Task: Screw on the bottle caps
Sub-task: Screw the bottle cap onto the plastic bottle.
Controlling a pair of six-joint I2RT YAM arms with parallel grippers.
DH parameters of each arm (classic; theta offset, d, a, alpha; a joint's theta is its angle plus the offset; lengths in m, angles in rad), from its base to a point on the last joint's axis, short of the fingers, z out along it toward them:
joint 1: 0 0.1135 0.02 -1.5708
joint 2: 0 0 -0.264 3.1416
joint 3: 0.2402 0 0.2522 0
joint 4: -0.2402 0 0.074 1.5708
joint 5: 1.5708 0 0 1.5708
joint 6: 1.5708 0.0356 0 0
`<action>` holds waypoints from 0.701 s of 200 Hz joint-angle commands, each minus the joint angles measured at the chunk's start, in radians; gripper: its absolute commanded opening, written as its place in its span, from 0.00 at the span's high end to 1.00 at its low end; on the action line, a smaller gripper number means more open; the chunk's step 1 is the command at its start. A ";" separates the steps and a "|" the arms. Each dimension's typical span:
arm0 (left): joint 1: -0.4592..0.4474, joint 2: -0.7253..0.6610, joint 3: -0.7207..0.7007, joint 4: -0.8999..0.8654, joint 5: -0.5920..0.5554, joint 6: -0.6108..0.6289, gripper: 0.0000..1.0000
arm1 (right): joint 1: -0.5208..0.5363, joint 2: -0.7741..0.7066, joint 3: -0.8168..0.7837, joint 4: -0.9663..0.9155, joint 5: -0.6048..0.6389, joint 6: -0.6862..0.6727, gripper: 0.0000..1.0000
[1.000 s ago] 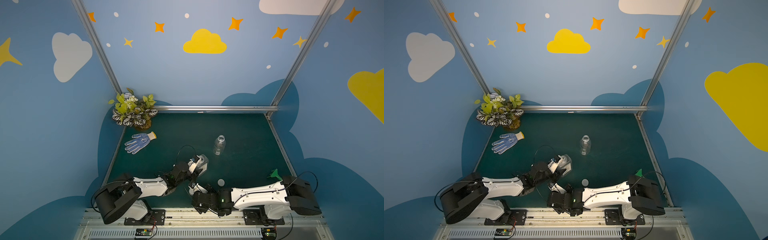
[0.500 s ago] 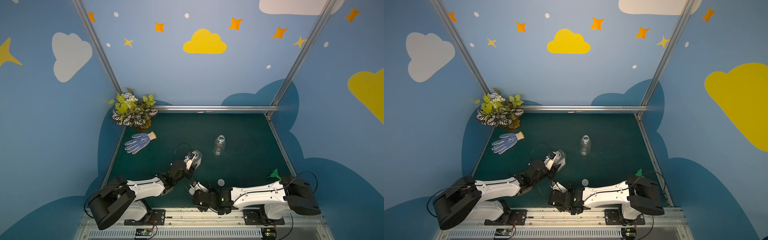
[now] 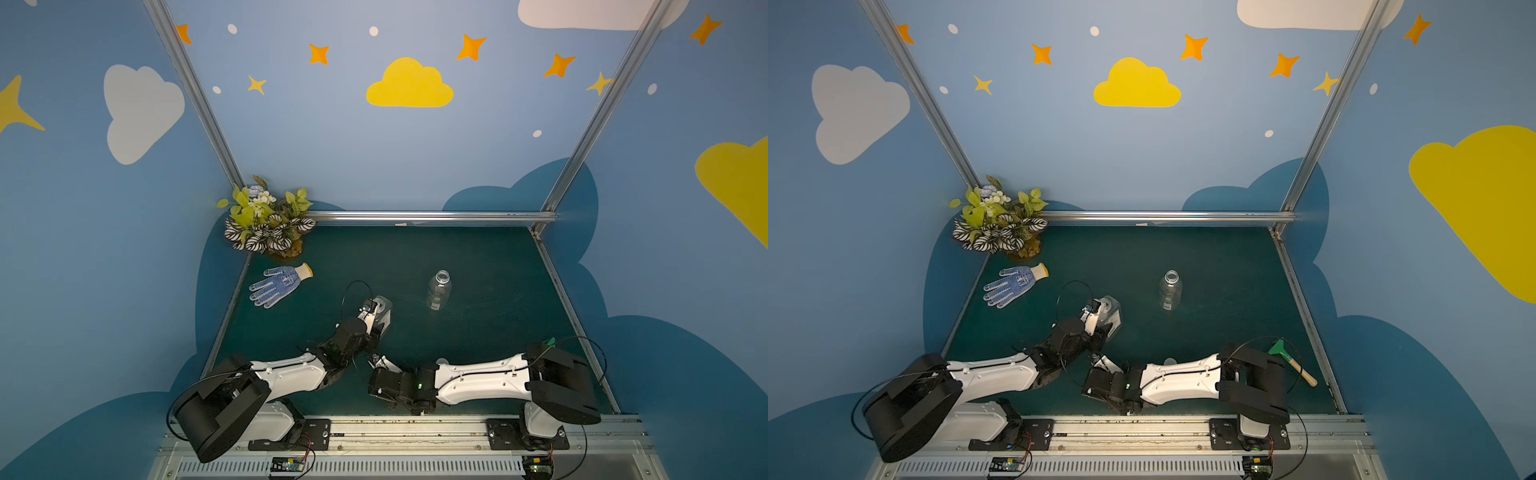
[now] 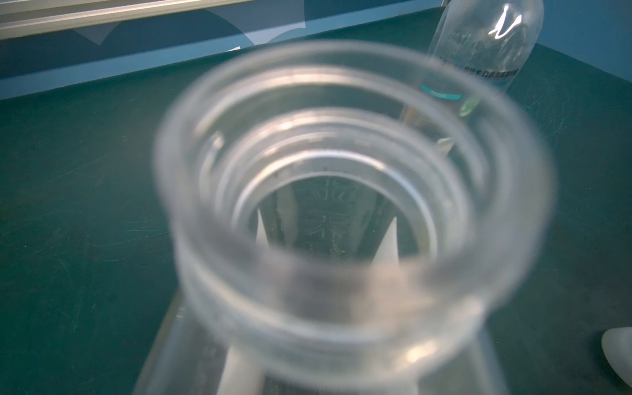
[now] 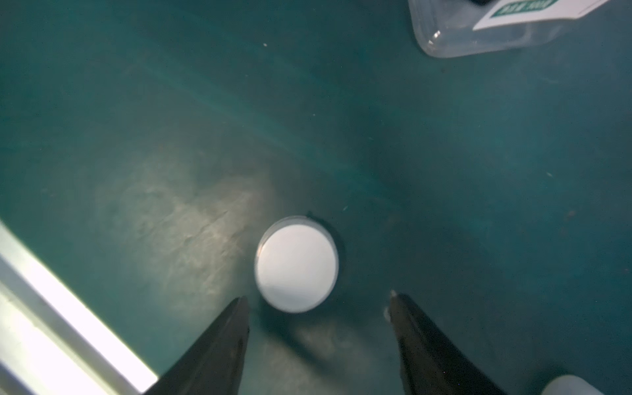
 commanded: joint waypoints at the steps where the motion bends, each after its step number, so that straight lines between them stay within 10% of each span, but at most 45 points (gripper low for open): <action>1: 0.007 -0.012 -0.014 -0.006 -0.008 -0.016 0.66 | -0.015 0.026 0.033 -0.032 -0.021 -0.010 0.34; 140: 0.014 0.031 -0.011 0.015 0.009 -0.026 0.65 | -0.013 0.116 0.105 -0.068 -0.042 -0.047 0.49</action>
